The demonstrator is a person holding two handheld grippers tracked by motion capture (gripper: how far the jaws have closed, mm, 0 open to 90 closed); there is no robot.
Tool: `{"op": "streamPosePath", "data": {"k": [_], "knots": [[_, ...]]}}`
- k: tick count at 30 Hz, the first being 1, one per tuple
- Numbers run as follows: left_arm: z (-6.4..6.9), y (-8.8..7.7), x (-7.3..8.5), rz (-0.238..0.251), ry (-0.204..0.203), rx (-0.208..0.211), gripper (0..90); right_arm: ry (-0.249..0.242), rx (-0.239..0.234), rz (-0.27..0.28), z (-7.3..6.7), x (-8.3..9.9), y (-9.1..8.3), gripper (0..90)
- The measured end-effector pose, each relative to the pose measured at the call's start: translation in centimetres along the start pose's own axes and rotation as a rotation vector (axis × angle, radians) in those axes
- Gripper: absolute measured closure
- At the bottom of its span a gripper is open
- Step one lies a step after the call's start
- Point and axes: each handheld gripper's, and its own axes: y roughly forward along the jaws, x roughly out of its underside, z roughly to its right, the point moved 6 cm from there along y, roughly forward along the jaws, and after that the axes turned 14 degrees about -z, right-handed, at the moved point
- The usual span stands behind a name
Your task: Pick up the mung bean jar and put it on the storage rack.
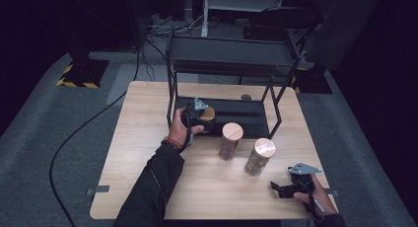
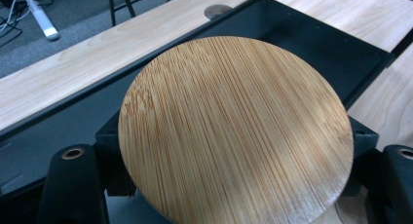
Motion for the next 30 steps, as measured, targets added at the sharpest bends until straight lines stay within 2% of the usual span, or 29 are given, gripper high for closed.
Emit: {"op": "streamPosePath", "data": {"k": [4,11,21,25,30], "knots": [[-0.1,0.1,-0.2,0.003,-0.008,0.005,25.2,0.0,0.0,0.0,0.0,0.0,0.0,0.0],[-0.3,0.6,-0.3,-0.017,-0.018,-0.009,25.2,0.0,0.0,0.0,0.0,0.0,0.0,0.0],[-0.6,1.4,-0.2,-0.035,-0.042,0.003,25.2,0.0,-0.001,0.0,0.0,0.0,0.0,0.0],[-0.5,1.8,-0.3,-0.05,-0.041,0.002,25.2,0.0,-0.001,0.0,0.0,0.0,0.0,0.0],[-0.5,2.1,-0.2,-0.047,-0.045,0.006,25.2,0.0,-0.001,0.0,0.0,0.0,0.0,0.0]]}}
